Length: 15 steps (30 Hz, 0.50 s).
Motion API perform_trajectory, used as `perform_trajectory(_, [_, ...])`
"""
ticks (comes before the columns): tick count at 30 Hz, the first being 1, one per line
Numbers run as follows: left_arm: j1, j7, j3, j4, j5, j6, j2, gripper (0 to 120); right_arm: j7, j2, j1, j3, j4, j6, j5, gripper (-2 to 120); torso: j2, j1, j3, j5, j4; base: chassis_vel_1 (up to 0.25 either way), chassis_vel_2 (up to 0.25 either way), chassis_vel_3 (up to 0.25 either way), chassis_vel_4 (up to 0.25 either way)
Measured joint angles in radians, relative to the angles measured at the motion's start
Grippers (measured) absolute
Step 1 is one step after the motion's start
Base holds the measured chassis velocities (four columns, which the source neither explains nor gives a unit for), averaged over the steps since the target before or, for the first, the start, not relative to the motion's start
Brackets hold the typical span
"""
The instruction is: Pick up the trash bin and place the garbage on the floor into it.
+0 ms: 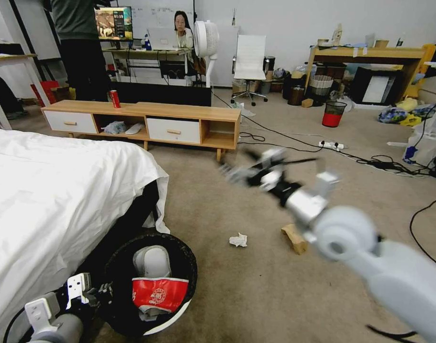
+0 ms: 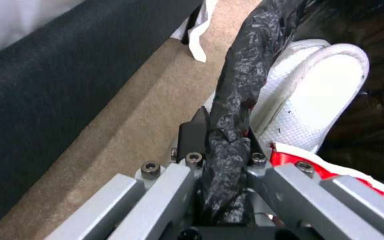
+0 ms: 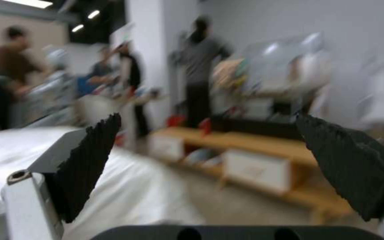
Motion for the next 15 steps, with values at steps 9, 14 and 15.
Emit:
perform_trajectory(9, [0.042,0.0,-0.034,-0.046,0.001,0.0,-0.028,2,0.023,-0.027,-0.299,0.414,-0.042,0.126,-0.131,100,0.0,0.0,0.0,0.0001,0.0001,0.0,0.0,0.0,0.0])
perform_trajectory(14, [0.051,0.0,-0.042,-0.057,0.005,0.0,-0.047,2,0.026,0.04,-0.427,0.59,-0.053,0.162,-0.223,100,0.0,0.0,0.0,-0.0001,0.0011,0.0,0.0,0.0,0.0])
perform_trajectory(15, [0.051,0.0,-0.043,-0.058,0.006,0.0,-0.051,2,0.026,0.055,-0.453,0.624,-0.051,0.166,-0.241,100,0.0,0.0,0.0,0.0,0.0008,0.0,0.0,0.0,0.0])
